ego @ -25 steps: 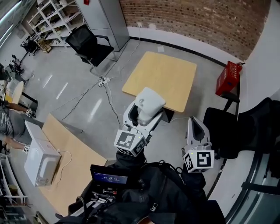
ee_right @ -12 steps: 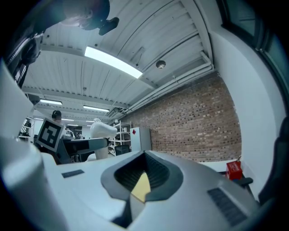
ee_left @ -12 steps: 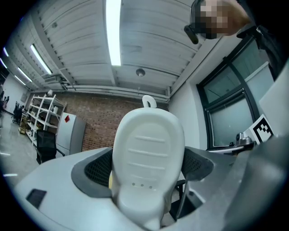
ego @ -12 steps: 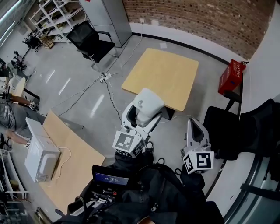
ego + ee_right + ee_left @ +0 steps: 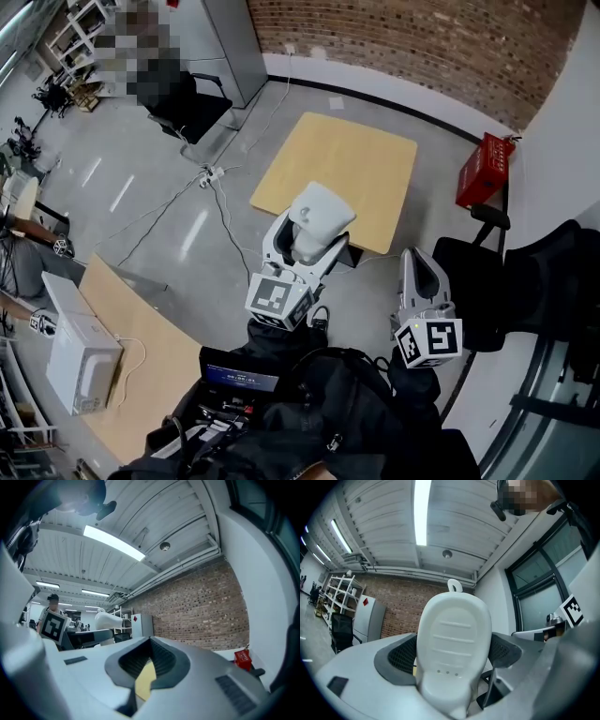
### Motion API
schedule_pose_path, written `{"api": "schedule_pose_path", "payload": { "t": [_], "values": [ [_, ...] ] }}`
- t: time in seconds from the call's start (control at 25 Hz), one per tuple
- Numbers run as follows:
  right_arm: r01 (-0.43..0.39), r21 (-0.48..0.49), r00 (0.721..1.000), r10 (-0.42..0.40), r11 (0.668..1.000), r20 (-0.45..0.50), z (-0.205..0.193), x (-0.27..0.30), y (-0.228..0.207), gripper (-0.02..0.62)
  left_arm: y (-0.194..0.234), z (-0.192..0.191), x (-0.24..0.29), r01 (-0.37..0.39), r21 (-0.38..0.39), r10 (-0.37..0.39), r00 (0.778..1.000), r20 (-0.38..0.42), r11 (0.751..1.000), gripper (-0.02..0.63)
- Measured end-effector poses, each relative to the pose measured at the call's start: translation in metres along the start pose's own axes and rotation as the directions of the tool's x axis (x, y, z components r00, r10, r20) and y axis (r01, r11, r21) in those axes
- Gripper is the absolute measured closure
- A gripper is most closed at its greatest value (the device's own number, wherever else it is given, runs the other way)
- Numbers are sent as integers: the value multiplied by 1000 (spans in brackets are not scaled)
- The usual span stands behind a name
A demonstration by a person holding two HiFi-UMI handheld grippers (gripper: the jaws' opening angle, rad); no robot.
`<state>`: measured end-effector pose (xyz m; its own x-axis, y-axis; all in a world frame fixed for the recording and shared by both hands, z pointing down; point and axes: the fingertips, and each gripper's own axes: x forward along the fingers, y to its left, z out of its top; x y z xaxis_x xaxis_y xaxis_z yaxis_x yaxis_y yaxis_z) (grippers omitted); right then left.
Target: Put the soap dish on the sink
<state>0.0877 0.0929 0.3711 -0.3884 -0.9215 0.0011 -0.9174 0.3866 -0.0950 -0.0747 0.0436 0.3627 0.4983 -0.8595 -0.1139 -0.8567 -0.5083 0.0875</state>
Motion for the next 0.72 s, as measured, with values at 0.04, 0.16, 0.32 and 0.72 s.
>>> {"api": "schedule_pose_path", "payload": {
  "t": [0.04, 0.16, 0.32, 0.72],
  "values": [
    [3, -2, 1000, -3, 1000, 2, 2, 9, 1, 591, 6, 0, 6, 5, 0, -5, 1000, -2, 1000, 141],
    [6, -5, 1000, -6, 1000, 2, 4, 37, 4, 591, 26, 1, 23, 19, 7, -19, 1000, -9, 1000, 143],
    [19, 10, 1000, -19, 1000, -16, -2, 70, 2, 591, 51, -7, 45, 30, 3, -29, 999, -34, 1000, 143],
    [78, 24, 996, -77, 997, -36, -2, 125, -4, 591, 94, -23, 92, 78, -6, -78, 993, -86, 997, 143]
  ]
}}
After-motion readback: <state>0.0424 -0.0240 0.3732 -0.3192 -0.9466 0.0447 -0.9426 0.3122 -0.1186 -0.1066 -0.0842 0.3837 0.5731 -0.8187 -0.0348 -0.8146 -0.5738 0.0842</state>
